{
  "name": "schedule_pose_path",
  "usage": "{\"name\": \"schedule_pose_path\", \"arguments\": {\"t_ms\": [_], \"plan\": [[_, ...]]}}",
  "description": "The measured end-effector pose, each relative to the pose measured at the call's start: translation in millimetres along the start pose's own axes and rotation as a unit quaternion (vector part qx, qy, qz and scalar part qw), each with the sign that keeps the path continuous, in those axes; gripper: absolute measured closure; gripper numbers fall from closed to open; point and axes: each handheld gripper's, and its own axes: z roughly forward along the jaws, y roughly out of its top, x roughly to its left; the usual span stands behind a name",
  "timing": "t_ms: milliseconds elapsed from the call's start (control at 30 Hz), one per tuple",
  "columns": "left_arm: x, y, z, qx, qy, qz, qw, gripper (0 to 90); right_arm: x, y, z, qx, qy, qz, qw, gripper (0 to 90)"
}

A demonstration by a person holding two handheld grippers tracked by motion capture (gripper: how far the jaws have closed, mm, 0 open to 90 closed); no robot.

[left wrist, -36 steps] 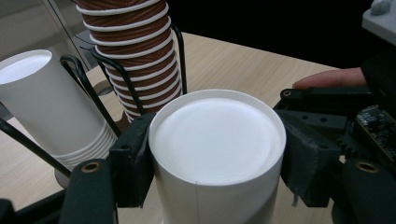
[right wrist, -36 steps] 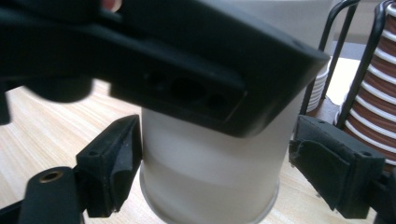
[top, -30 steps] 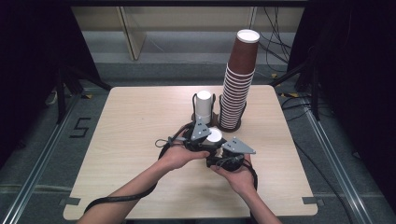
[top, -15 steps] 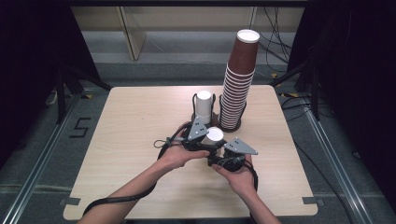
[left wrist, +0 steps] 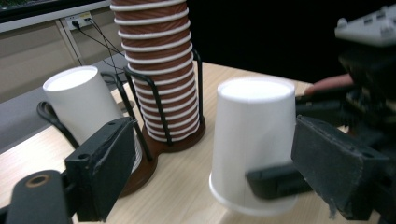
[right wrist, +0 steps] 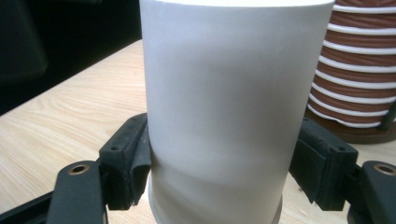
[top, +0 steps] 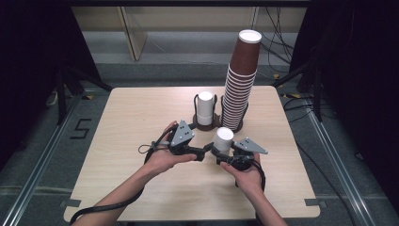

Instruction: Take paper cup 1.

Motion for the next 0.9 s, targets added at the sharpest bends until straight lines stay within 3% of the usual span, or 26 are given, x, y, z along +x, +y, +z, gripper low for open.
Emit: {"name": "schedule_pose_path", "arguments": {"t_ms": [100, 133, 200, 233, 300, 367, 400, 433, 467, 533, 567, 600, 667, 700, 767, 833, 900], "plan": [[-2.8, -10.5, -1.8, 0.010, -0.003, 0.004, 0.9999, 12.0, -3.2, 1.1, -1.7, 0.001, -0.007, 0.005, 1.0000, 27.9], [-3.6, -14.0, -2.2, 0.014, -0.005, 0.005, 0.9999, 11.3, -2.5, 1.3, -1.9, 0.000, 0.000, 0.017, 0.9998, 27.8], [-6.2, -22.0, -2.2, 0.020, -0.005, 0.006, 0.9998, 8.9, -5.3, 1.3, -1.5, -0.003, -0.009, 0.008, 0.9999, 27.7], [-7.8, -25.4, -1.5, 0.022, -0.011, 0.007, 0.9997, 6.6, -4.8, 1.2, -2.3, -0.004, -0.002, 0.026, 0.9996, 27.8], [-10.4, -30.6, -0.8, 0.024, -0.009, 0.015, 0.9996, 2.2, -5.8, 1.1, -2.7, -0.005, 0.004, 0.033, 0.9994, 27.7], [-11.8, -35.3, 2.4, 0.017, -0.018, 0.031, 0.9992, 0.0, -7.0, 0.5, -3.4, -0.009, 0.011, 0.057, 0.9983, 27.7], [-13.7, -37.0, 2.5, 0.021, -0.017, 0.027, 0.9993, 0.0, -5.7, 0.8, -4.9, -0.005, 0.020, 0.089, 0.9959, 27.7], [-16.4, -38.9, 3.4, 0.021, -0.018, 0.021, 0.9994, 0.0, -8.8, 0.2, -3.0, -0.011, 0.020, 0.078, 0.9967, 27.7], [-17.7, -39.6, 4.2, 0.023, -0.019, 0.026, 0.9992, 0.0, -8.1, 0.6, -5.2, -0.006, 0.023, 0.101, 0.9946, 27.7], [-20.3, -40.4, 6.3, 0.020, -0.022, 0.029, 0.9991, 0.0, -4.6, 0.7, -6.0, 0.001, 0.033, 0.158, 0.9870, 27.7], [-22.0, -40.7, 8.2, 0.017, -0.025, 0.028, 0.9991, 0.0, -8.8, -0.2, -4.6, -0.011, 0.036, 0.133, 0.9904, 27.7], [-22.3, -40.3, 8.7, 0.021, -0.027, 0.033, 0.9989, 0.0, -8.1, 0.2, -5.1, -0.009, 0.042, 0.138, 0.9895, 27.6], [-24.5, -40.3, 11.3, 0.021, -0.028, 0.029, 0.9990, 0.0, -8.2, -0.2, -4.5, -0.009, 0.037, 0.132, 0.9906, 27.6], [-24.9, -40.0, 12.8, 0.023, -0.030, 0.029, 0.9988, 0.0, -7.6, -0.6, -4.3, -0.010, 0.046, 0.140, 0.9891, 27.6], [-26.1, -40.3, 17.3, 0.022, -0.034, 0.025, 0.9989, 0.0, -8.1, -1.2, -4.1, -0.014, 0.044, 0.136, 0.9897, 27.6], [-24.7, -40.3, 22.1, 0.016, -0.034, 0.039, 0.9985, 0.2, -7.0, -1.3, -5.1, -0.012, 0.052, 0.149, 0.9874, 27.5], [-25.8, -40.4, 25.3, 0.014, -0.037, 0.030, 0.9988, 0.6, -7.0, -1.8, -5.5, -0.013, 0.057, 0.153, 0.9866, 27.5]]}}
